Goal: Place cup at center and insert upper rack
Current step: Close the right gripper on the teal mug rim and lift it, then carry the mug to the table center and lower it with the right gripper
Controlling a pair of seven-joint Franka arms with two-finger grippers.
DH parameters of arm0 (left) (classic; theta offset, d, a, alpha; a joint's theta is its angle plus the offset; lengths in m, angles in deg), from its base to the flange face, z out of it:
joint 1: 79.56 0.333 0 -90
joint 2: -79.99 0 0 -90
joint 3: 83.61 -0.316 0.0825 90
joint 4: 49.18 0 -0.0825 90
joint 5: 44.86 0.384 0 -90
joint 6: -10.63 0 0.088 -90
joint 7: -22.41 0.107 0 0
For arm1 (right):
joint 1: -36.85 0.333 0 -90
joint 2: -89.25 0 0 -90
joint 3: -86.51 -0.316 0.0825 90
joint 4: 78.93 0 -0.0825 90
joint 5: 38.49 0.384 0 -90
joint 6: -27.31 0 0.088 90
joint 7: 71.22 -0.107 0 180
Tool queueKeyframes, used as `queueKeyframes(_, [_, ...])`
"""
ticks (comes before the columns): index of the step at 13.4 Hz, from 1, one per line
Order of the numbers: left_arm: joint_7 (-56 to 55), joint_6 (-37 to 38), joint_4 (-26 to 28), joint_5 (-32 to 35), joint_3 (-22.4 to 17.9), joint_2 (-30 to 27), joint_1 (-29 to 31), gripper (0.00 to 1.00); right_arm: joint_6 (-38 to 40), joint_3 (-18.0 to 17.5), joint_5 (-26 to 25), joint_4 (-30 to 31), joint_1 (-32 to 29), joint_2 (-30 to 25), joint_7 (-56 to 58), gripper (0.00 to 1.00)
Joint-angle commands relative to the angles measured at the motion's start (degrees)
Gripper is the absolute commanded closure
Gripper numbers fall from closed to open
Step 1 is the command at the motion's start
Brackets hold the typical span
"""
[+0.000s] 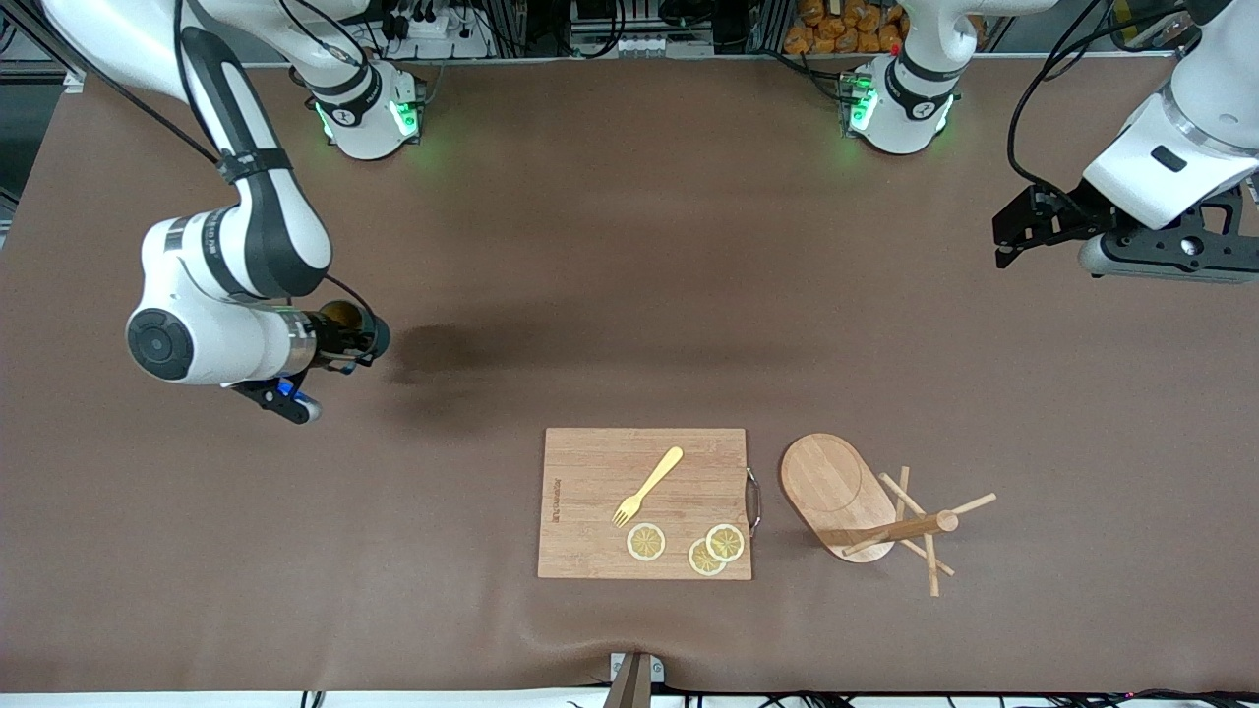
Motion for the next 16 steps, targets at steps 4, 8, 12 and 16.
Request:
queueKeyframes(4, [0.5, -0.9, -0.7, 0.0, 0.3, 0.2, 0.4, 0.0, -2.1, 0.5, 8.4, 0.6, 13.2, -2.0, -20.4, 1.0])
queueKeyframes(8, [0.7, -1.1, -0.7, 0.2, 0.3, 0.2, 0.5, 0.0, -11.4, 0.4, 11.3, 0.4, 23.7, -1.0, -37.0, 1.0])
queueKeyframes(12, [0.7, -1.1, -0.7, 0.2, 0.3, 0.2, 0.4, 0.0, -23.0, 0.5, 13.2, -2.3, 33.4, 3.9, -55.1, 1.0])
queueKeyframes(16, [0.8, -1.1, -0.7, 0.2, 0.3, 0.2, 0.5, 0.0, -24.5, 0.7, 13.0, -15.3, 38.4, 14.2, -72.8, 1.0])
